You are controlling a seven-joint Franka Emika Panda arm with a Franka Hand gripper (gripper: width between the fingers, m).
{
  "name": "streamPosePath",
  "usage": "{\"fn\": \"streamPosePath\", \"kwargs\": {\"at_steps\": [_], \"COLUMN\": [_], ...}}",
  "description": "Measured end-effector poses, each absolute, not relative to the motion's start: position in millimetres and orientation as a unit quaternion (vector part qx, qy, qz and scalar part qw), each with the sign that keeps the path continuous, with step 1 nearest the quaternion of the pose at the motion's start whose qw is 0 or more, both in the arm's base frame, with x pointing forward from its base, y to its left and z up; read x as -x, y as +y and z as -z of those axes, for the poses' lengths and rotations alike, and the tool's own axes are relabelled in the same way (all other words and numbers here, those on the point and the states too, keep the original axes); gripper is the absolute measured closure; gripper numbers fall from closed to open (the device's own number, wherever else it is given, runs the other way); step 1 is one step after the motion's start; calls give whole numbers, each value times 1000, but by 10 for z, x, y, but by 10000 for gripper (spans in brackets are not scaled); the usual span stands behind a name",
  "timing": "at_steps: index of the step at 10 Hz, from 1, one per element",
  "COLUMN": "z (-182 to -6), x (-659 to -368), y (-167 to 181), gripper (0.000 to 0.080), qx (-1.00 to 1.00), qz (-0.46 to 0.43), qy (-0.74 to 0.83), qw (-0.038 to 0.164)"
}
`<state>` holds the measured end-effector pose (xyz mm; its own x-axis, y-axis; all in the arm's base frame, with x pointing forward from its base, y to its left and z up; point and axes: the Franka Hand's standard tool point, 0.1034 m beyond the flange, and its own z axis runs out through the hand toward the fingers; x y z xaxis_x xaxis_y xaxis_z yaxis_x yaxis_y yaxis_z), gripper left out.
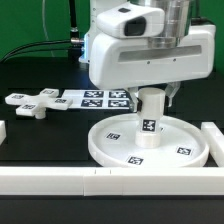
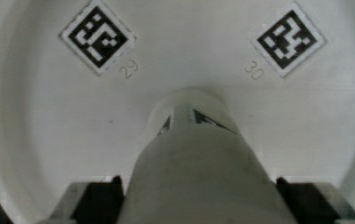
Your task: Assemble round table
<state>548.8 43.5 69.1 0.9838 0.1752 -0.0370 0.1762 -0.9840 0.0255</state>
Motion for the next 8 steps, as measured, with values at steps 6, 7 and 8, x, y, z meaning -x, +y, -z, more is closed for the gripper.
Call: {"fn": "streamPosePath", "kwargs": {"at_steps": [6,7,8], "z": [-707,-781,-899], "x": [-5466,-5439,-5377], "y": [444,446,434], "gripper": [216,164,152], "qx": [-999,-1000,-1000], "qz": [20,21,21], "qy": [-24,-19,-12], "qw": [14,13,12]}}
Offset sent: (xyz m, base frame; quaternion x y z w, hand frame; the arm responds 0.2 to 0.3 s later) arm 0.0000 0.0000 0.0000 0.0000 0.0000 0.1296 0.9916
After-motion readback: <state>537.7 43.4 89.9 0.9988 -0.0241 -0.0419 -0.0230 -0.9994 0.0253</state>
